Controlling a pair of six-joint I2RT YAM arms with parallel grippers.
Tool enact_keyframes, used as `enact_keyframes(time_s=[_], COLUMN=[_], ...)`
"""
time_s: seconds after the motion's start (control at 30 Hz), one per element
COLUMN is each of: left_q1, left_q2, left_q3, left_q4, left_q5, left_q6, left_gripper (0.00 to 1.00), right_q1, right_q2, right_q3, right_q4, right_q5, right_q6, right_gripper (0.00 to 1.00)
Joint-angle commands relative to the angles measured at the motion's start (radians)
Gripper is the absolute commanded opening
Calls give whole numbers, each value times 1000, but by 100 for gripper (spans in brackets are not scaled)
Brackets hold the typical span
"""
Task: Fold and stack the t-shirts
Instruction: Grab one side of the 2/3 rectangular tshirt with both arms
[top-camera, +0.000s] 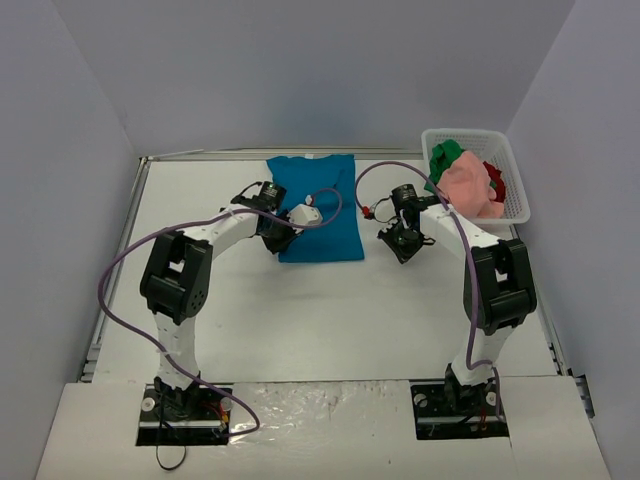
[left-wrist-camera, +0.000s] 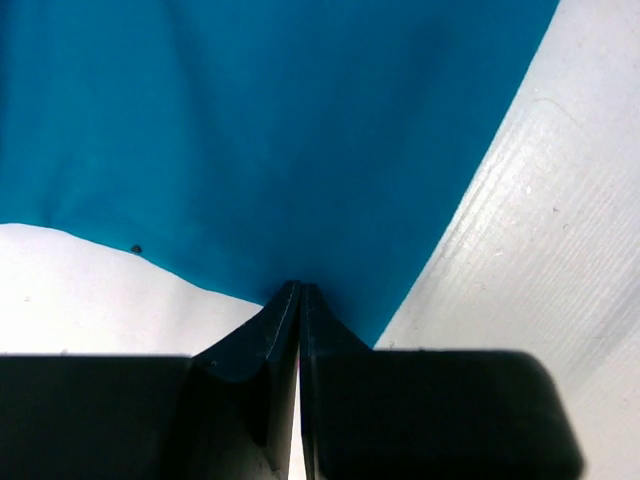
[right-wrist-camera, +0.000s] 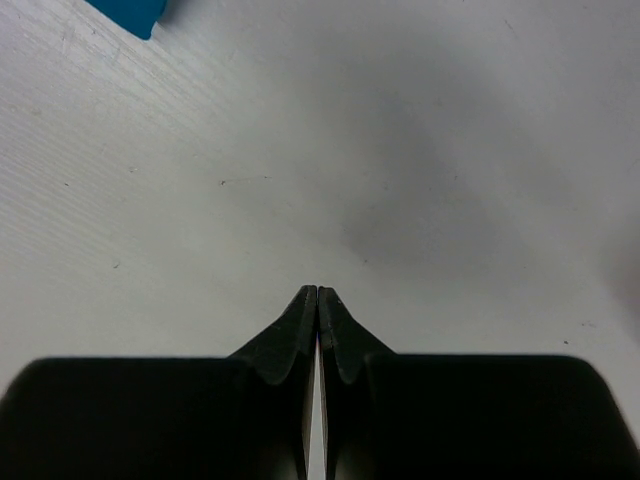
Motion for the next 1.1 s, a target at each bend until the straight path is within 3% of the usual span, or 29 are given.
enact_keyframes(time_s=[0.0,0.37,0.53,0.73,0.93,1.07], left_q1=[-2,-2,-2,-5,-13,-39], left_q2=[-24,42,39,-8,-131,-183], left_q3=[31,11,16,78,71,-10], left_q4=[-55,-71,-63,-118,-152,-95], left_q5=[31,37,26,20,6,-84], left_q6=[11,2,2,1,22,63], left_gripper=[2,2,4,17,54,62], right_q1=[-1,-1,-1,-1,-1,-1], right_q2=[12,23,8,-14,-37,-31], right_q3=[25,28,26,34,66,82], right_q4=[-42,-44,-45,-47,-65,-76], right_q5=[18,18,13,18,-4,-2], right_q6=[4,6,6,12,9,7], right_gripper=[0,0,6,14,24,27])
